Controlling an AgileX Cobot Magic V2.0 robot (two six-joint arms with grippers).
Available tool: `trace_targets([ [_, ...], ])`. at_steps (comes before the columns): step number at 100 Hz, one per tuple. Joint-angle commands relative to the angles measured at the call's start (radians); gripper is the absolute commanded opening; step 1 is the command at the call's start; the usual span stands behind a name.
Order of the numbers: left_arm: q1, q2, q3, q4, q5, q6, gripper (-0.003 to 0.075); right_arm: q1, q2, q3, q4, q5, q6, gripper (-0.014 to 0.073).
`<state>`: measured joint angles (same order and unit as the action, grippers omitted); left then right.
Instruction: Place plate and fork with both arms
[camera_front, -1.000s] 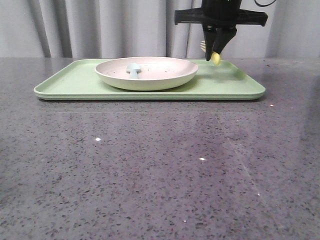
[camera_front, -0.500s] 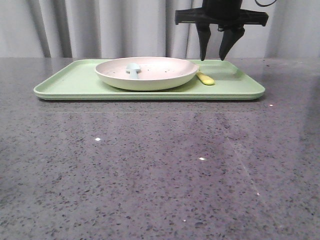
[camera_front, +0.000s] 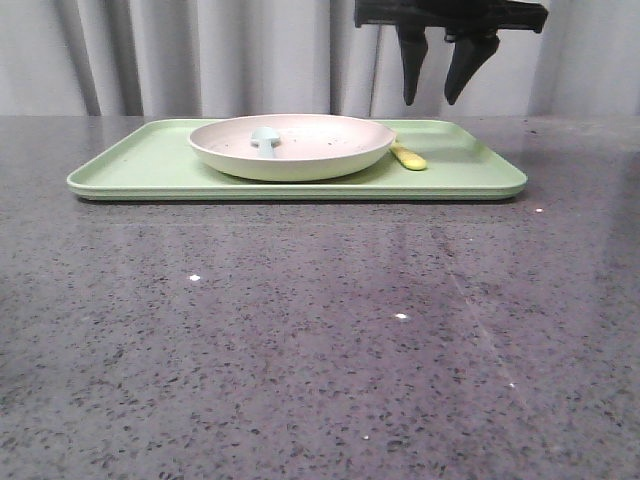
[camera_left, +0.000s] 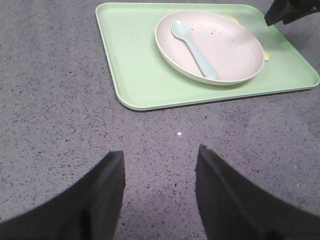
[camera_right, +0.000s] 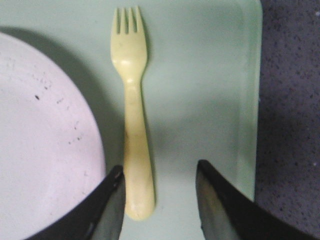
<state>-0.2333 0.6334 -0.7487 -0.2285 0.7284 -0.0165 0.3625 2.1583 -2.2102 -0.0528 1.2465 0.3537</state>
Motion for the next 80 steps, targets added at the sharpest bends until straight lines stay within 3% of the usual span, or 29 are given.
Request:
trace_targets([
  [1, 0.001, -0.001, -0.026, -0.019, -0.075, -0.009, 0.0333, -0.010, -0.118, 0.063, -0.004, 0.101, -0.031, 0.0350],
  [31, 0.001, -0.003, -0.026, -0.019, -0.079, -0.009, 0.0333, -0.010, -0.342, 0.472, -0.014, -0.031, -0.030, 0.0350],
  [80, 0.001, -0.005, -0.024, -0.015, -0.106, -0.009, 0.0328, -0.010, -0.807, 0.902, -0.014, -0.255, -0.030, 0.0349],
])
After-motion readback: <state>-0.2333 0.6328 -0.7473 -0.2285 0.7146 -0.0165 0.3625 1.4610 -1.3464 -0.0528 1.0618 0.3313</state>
